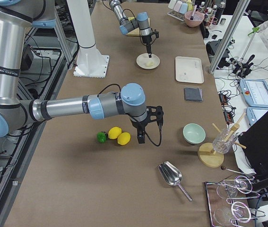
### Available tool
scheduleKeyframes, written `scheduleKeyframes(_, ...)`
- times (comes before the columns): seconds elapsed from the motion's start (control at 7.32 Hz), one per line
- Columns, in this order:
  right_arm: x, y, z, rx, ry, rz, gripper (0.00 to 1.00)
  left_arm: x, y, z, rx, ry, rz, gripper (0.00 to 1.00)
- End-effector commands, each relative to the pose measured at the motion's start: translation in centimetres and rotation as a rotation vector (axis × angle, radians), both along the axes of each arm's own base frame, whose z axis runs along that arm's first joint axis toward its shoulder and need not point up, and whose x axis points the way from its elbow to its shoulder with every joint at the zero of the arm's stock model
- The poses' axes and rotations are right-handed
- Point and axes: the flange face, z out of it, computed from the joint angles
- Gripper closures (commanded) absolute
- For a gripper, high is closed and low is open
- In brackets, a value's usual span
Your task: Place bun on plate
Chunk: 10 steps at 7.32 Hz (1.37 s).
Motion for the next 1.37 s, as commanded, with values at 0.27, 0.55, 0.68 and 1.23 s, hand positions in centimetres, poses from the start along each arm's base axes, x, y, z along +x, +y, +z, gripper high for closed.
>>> scheduleKeyframes(0.27,4.6,3.4,4.7,-0.098,0.133,-0.053,0.0,-23.3,-7.1,0.2,0.078,-0.388,0.21,0.03)
scheduleKeyframes(0.55,4.5,3.9,8.1,-0.164,0.125,-0.058,0.0,-37.3,-10.5,11.3,0.126,-0.485,0.321,0.03)
scheduleKeyframes(0.68,4.4,4.1,9.4,-0.193,0.11,-0.058,0.0,-43.7,-10.5,17.2,0.13,-0.497,0.365,0.03)
scheduleKeyframes(1.23,3.9,4.4,11.0,-0.228,0.066,-0.06,0.0,-58.0,-3.4,32.8,-0.061,-0.518,0.324,0.03)
